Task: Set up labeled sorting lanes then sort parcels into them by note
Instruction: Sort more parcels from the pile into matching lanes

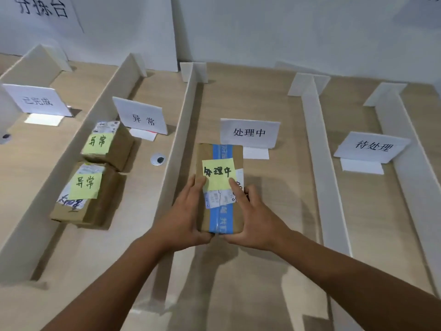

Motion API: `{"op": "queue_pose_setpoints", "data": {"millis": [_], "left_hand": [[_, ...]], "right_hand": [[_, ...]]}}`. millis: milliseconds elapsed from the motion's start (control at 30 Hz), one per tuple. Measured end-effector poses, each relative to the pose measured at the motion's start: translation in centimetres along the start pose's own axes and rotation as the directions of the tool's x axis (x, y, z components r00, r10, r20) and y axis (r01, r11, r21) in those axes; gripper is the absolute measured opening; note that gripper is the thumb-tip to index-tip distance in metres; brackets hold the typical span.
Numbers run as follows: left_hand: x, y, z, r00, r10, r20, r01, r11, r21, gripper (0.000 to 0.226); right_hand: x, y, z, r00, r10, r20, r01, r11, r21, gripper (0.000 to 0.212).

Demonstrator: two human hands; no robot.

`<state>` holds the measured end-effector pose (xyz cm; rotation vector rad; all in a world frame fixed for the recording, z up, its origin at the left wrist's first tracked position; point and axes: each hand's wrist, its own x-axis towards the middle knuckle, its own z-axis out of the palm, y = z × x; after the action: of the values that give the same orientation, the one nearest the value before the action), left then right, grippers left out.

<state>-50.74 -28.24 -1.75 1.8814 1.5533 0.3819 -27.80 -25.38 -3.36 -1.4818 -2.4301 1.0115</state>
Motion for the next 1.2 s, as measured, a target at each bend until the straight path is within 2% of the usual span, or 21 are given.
{"op": "queue_pose_setpoints", "data": {"millis": [133, 367, 533, 700, 767, 933, 1100, 1200], "left_hand": [[2.6, -3.4, -0.2, 0.998, -0.023, 0.051, 0.023, 1.000, 0.001, 0.137], [5.4, -7.8, 1.5, 0.973, -0.225, 0.047, 0.225, 0.974, 0.009, 0.142], [7.1, -8.6, 3.6, 0.947, -0.317, 0.042, 0.312, 0.945, 0.093, 0.135], [6.5, -7.4, 3.4, 0.939, -0.342, 0.023, 0.334, 0.927, 0.168, 0.130], [5.7, -6.1, 2.7, 0.960, -0.278, 0.002, 0.272, 0.939, 0.209, 0.122], [4.8, 0.5, 0.4, 0.996, 0.045, 0.072, -0.057, 0.985, 0.165, 0.101], [4.3, 10.3, 1.0, 0.951, 0.308, 0.031, -0.310, 0.946, 0.096, 0.093], [2.8, 16.5, 2.9, 0.904, 0.427, 0.028, -0.428, 0.901, 0.070, 0.092]], "right_hand": [[3.8, 0.1, 1.7, 0.999, 0.041, 0.007, -0.041, 0.999, -0.019, 0.133], [9.7, 0.8, 6.1, 0.996, 0.080, 0.045, -0.078, 0.995, -0.056, 0.128], [11.5, 1.7, 8.5, 0.990, 0.125, 0.058, -0.114, 0.980, -0.162, 0.124], [9.9, 1.5, 6.8, 0.985, 0.135, 0.111, -0.121, 0.985, -0.122, 0.132], [7.9, 0.9, 4.9, 0.988, 0.138, 0.072, -0.129, 0.984, -0.124, 0.132], [-0.4, 0.3, -1.9, 0.981, 0.115, -0.156, -0.139, 0.978, -0.155, 0.118], [-12.2, 2.0, -8.6, 0.914, 0.174, -0.366, -0.250, 0.953, -0.172, 0.109], [-20.3, 3.4, -10.7, 0.831, 0.250, -0.496, -0.337, 0.937, -0.093, 0.107]]}}
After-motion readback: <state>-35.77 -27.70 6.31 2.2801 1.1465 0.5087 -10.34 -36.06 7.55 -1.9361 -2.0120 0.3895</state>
